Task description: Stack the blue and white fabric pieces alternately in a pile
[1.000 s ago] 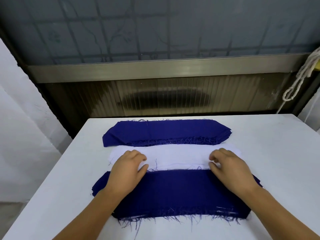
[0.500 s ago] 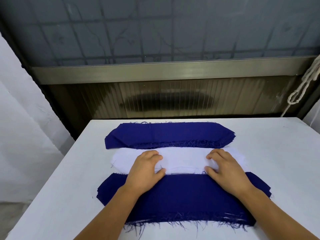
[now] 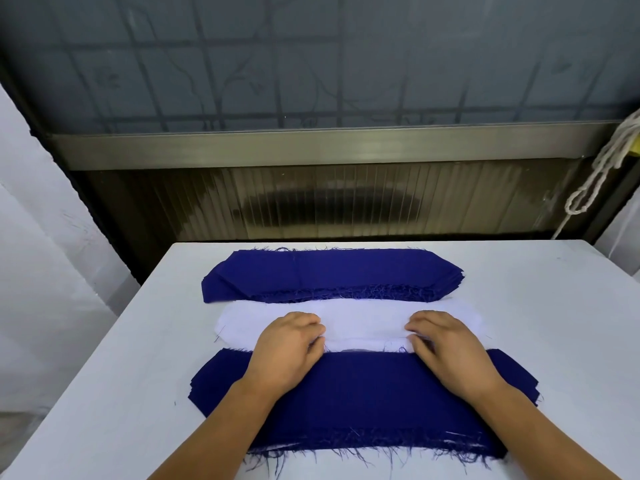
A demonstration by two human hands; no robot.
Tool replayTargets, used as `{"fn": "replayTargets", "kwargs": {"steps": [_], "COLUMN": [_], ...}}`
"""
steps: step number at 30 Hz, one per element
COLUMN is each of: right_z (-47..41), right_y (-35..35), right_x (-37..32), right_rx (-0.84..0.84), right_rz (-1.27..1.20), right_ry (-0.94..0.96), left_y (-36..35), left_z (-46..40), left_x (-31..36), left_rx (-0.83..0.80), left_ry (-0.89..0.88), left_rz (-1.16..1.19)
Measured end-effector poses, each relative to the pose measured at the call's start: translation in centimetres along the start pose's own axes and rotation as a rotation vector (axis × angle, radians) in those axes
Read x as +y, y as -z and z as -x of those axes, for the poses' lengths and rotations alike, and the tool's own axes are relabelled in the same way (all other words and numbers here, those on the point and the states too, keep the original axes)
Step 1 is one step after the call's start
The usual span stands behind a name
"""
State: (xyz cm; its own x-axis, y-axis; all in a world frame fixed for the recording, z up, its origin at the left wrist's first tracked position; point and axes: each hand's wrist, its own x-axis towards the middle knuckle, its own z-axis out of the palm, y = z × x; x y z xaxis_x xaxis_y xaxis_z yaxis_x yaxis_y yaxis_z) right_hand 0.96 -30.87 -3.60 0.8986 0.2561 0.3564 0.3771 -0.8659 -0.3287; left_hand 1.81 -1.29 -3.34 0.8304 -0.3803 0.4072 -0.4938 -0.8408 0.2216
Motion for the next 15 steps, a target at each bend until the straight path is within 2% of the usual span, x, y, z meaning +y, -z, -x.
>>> {"fn": "replayTargets", "kwargs": {"steps": [8,15], "right_z": [0.0,0.02], "right_y": [0.01,0.11], "right_x": [-0.22,-0.05], "right_rx": [0.048,0.011], "right_rz": [0.034,-0.029], "right_ry": [0.028,-0.074], "left_y": [0.13,0.61], "left_z": [0.14,0.24], "left_x": [0.23,0.51], "left_rx": [0.032,0.057], "left_ry": [-0.005,0.014], "left_rz": [-0.013,0.015]}}
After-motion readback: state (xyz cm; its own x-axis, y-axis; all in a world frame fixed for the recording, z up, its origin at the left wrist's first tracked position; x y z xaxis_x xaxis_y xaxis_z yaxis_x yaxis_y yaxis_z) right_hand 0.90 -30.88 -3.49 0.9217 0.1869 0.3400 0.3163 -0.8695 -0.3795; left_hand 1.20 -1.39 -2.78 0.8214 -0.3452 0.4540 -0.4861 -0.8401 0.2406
